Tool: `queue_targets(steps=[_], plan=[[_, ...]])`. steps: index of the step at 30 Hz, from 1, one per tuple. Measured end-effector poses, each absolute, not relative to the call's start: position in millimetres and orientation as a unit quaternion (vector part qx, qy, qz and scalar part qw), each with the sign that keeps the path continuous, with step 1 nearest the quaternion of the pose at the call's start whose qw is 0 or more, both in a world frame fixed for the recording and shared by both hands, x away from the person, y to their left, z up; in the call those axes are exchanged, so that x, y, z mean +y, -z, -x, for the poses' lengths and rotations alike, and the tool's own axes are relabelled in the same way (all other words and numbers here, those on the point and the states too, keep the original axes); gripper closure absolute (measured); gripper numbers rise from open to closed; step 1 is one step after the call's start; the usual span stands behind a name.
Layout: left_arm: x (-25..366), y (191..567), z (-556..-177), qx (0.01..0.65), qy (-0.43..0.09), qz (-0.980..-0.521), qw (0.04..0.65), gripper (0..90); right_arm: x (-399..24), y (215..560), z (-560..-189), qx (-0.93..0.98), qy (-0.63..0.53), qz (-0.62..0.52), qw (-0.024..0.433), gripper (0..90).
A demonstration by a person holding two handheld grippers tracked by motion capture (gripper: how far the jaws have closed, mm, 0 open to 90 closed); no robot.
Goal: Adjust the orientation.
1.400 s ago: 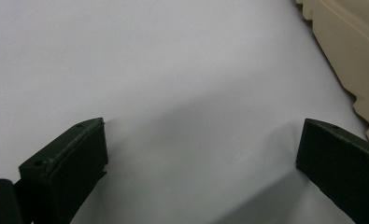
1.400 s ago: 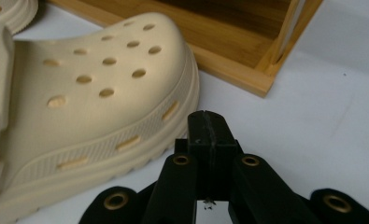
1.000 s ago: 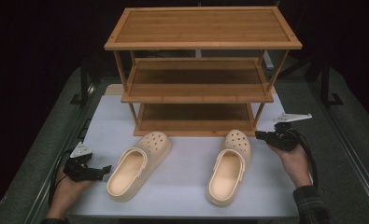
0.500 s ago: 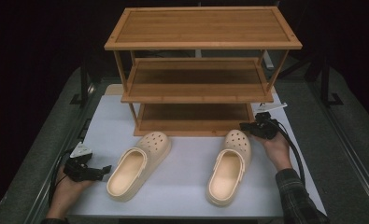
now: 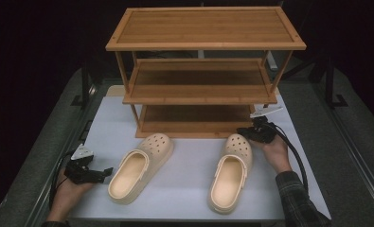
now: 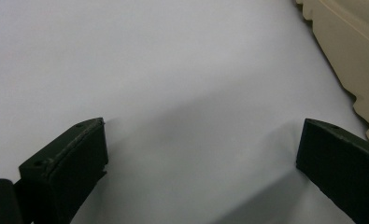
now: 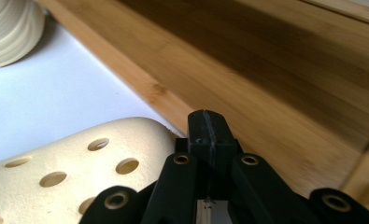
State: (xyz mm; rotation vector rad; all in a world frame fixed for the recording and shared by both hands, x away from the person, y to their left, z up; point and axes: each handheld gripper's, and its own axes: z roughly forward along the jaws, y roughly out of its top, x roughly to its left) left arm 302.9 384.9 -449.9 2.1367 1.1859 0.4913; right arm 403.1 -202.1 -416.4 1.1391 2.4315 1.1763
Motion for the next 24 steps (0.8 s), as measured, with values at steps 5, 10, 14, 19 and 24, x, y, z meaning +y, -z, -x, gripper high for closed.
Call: queue_targets(steps=[5,10,14,19,24], plan=[[385,450,-303,0.451,-0.187,-0.813,0.319,1.5,-192,416,-393,0.835,-0.397,-0.368,0.098,90.0],[385,450,-303,0.451,-0.187,-0.813,0.318,1.5,-198,412,-387,0.829,-0.397,-0.38,0.102,90.0],[385,450,-303,0.451,-0.187,-0.812,0.32,1.5,-214,405,-373,0.823,-0.407,-0.38,0.111,90.0],[385,450,-303,0.451,-0.187,-0.812,0.32,1.5,-232,406,-348,0.82,-0.408,-0.389,0.1,90.0],[385,450,-303,0.451,-0.187,-0.812,0.32,1.5,-242,414,-329,0.825,-0.402,-0.388,0.082,90.0]])
